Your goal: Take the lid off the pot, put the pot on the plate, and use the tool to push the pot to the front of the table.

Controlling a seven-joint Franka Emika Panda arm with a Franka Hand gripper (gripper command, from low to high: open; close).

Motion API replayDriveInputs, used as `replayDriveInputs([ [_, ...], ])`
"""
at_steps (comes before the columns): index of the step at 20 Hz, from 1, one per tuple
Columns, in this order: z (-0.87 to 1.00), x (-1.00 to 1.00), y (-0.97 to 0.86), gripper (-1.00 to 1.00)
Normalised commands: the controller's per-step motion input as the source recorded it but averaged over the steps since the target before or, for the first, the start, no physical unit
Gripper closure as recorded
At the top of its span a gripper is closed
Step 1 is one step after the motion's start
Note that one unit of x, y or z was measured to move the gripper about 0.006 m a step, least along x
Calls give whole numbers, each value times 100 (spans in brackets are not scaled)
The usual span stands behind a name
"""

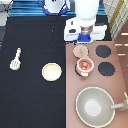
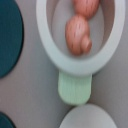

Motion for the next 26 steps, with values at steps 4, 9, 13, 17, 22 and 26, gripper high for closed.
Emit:
replayDriveInputs([
  [4,43,87,-9,-100],
  [9,-2,89,-23,-100],
  [13,-32,79,-31,-100],
  [17,-37,67,-23,-100],
  [22,-32,44,-14,-100],
  [26,-30,10,-4,-100],
])
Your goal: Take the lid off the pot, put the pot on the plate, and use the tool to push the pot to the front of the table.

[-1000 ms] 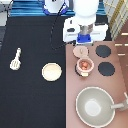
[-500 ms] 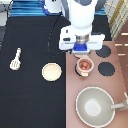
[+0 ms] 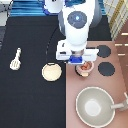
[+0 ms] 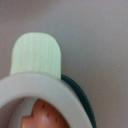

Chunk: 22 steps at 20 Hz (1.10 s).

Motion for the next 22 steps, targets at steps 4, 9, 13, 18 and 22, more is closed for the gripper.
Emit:
replayDriveInputs([
  [4,-28,0,-2,-100],
  [9,-23,0,-7,-100],
  [13,-12,0,0,100],
  [18,-7,0,0,100],
  [22,0,0,0,100],
])
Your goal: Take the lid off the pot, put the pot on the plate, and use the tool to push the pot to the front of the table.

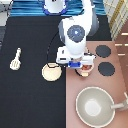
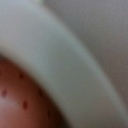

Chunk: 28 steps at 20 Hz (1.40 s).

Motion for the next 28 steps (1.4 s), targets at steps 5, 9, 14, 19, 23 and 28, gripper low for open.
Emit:
replayDriveInputs([
  [5,2,0,0,100],
  [9,7,0,0,100],
  [14,57,-23,-5,100],
  [19,78,-67,-34,100],
  [23,69,-72,-38,100],
  [28,62,-65,-46,100],
])
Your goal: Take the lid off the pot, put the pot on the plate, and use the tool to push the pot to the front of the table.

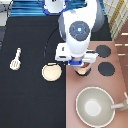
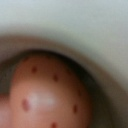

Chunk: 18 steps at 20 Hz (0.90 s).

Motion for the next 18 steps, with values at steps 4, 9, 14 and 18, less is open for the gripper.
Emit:
replayDriveInputs([
  [4,47,-48,-61,100],
  [9,42,-31,-70,100],
  [14,36,-16,-81,100],
  [18,12,-8,-90,100],
])
